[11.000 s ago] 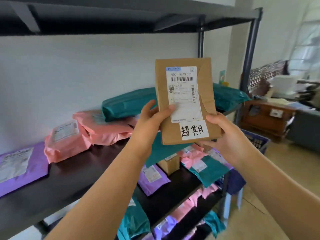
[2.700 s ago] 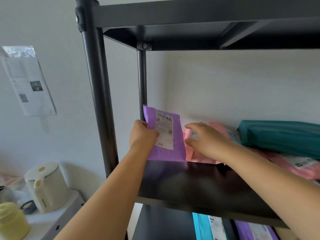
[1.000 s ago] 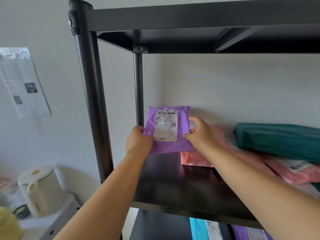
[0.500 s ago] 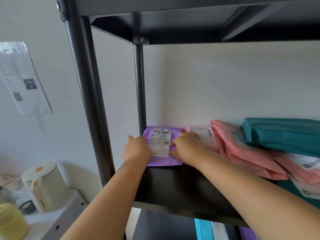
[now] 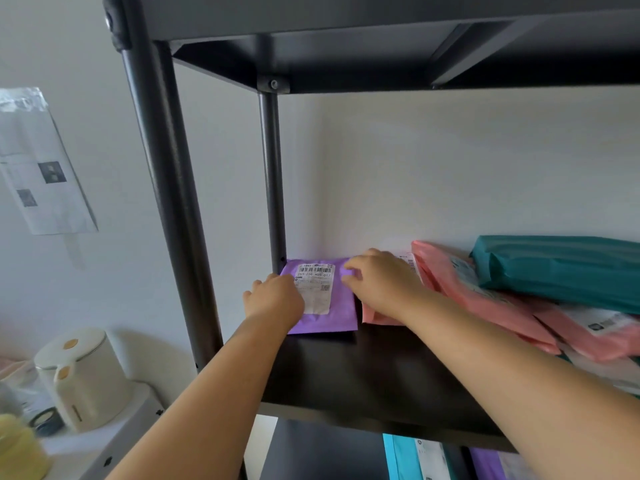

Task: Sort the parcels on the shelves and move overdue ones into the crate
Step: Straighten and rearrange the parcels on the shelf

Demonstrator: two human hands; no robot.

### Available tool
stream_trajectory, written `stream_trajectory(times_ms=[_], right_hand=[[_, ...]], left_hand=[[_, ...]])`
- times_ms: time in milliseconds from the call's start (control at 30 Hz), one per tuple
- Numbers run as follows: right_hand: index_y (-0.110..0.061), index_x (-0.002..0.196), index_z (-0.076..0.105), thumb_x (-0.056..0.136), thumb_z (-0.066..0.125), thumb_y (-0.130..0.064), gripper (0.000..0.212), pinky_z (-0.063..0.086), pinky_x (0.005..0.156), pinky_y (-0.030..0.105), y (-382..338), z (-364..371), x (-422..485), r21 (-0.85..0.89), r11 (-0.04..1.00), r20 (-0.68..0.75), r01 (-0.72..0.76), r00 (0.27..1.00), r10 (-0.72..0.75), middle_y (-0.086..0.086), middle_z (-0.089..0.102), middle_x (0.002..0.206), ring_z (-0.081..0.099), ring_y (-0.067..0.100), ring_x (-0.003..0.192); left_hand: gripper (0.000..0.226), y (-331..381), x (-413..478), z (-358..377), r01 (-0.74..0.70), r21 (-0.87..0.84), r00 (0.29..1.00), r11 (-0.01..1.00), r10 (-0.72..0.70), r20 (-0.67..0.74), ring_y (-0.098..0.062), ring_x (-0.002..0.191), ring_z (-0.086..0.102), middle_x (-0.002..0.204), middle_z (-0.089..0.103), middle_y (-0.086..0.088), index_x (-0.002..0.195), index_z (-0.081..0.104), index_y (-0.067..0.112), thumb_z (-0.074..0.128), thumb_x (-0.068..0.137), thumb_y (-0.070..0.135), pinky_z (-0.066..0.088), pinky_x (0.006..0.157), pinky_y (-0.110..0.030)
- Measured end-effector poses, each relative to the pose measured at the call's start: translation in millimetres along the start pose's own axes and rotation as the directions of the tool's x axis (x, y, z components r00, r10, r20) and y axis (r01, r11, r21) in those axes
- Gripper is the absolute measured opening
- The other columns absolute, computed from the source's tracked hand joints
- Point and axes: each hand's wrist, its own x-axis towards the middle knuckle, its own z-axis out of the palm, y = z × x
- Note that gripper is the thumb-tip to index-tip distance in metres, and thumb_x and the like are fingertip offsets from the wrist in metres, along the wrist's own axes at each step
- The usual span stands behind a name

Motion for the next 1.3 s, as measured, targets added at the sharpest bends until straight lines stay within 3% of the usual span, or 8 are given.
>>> stream_trajectory(times_ms=[200,300,367,467,667,800,1100,1300], right_hand=[[-0.022,0.133,0.057,0.097,0.054,-0.034,0.039,0.044,0.099,0.035,29,-48,-14,0.06,0.994,-0.042,-0.087,0.995,0.089,0.003,0.056,0.134,0.055,0.023,0.119],[-0.025,0.115,0.066,0.094,0.057,-0.039,0.026,0.048,0.093,0.035,46,-60,-29,0.014,0.991,-0.01,-0.137,0.991,0.137,-0.003,0.064,0.123,0.06,0.018,0.105],[-0.028,0.096,0.066,0.093,0.057,-0.043,0.018,0.047,0.09,0.037,53,-61,-41,-0.073,0.988,-0.013,-0.135,0.991,0.135,-0.007,0.068,0.111,0.061,0.016,0.095],[-0.031,0.101,0.068,0.092,0.055,-0.048,0.023,0.038,0.098,0.038,59,-58,-57,-0.165,0.978,-0.052,-0.127,0.991,0.12,-0.01,0.068,0.103,0.058,0.017,0.102],[-0.035,0.107,0.064,0.093,0.051,-0.053,0.026,0.026,0.102,0.042,58,-49,-70,-0.291,0.953,0.026,-0.082,0.995,0.094,-0.008,0.063,0.104,0.046,0.02,0.115],[-0.037,0.124,0.061,0.093,0.051,-0.053,0.037,0.028,0.105,0.04,56,-46,-71,-0.251,0.961,-0.005,-0.113,0.993,0.115,-0.004,0.063,0.117,0.045,0.021,0.12],[-0.034,0.119,0.063,0.093,0.055,-0.044,0.029,0.029,0.103,0.037,62,-43,-73,-0.15,0.981,-0.038,-0.12,0.993,0.116,-0.018,0.057,0.09,0.045,0.013,0.108],[-0.034,0.117,0.064,0.092,0.052,-0.05,0.032,0.032,0.101,0.039,62,-45,-72,-0.148,0.979,-0.027,-0.138,0.99,0.135,-0.009,0.066,0.108,0.047,0.019,0.116]], left_hand=[[0.053,36,-3,-17,-0.161,-0.274,0.987,0.948,0.157,-0.036,-0.024,0.127,0.05,0.144,0.05,-0.004,0.143,0.047,0.021,0.04,0.094,0.001,0.041,0.091,-0.024],[0.04,60,-9,-19,-0.155,-0.389,0.981,0.908,0.189,0.05,-0.022,0.124,0.053,0.142,0.053,-0.007,0.14,0.05,0.012,0.046,0.1,0.013,0.042,0.079,-0.015],[0.036,70,-6,-12,-0.108,-0.508,0.974,0.854,0.193,0.116,-0.018,0.096,0.062,0.131,0.06,-0.014,0.133,0.055,0.006,0.05,0.099,0.016,0.047,0.076,-0.022],[0.046,76,-8,2,-0.146,-0.349,0.965,0.926,0.211,0.157,-0.029,0.098,0.067,0.117,0.066,-0.018,0.138,0.044,-0.002,0.055,0.095,0.007,0.054,0.087,-0.041],[0.043,81,-11,14,-0.112,-0.406,0.971,0.907,0.187,0.15,-0.024,0.064,0.065,0.078,0.069,-0.011,0.101,0.065,-0.003,0.045,0.098,0.036,0.051,0.065,-0.028],[0.032,84,-16,12,-0.167,-0.463,0.959,0.87,0.253,0.131,-0.033,0.087,0.069,0.098,0.071,-0.017,0.111,0.059,-0.002,0.042,0.102,0.023,0.055,0.081,-0.038],[0.013,88,-18,7,-0.219,-0.522,0.974,0.824,0.212,-0.074,-0.024,0.087,0.059,0.096,0.066,-0.004,0.098,0.065,0.015,0.056,0.095,0.023,0.037,0.066,-0.027],[0.009,93,-23,1,-0.315,-0.6,0.949,0.735,0.26,-0.18,-0.024,0.086,0.061,0.095,0.068,-0.003,0.089,0.061,0.016,0.057,0.095,0.022,0.046,0.071,-0.034]])
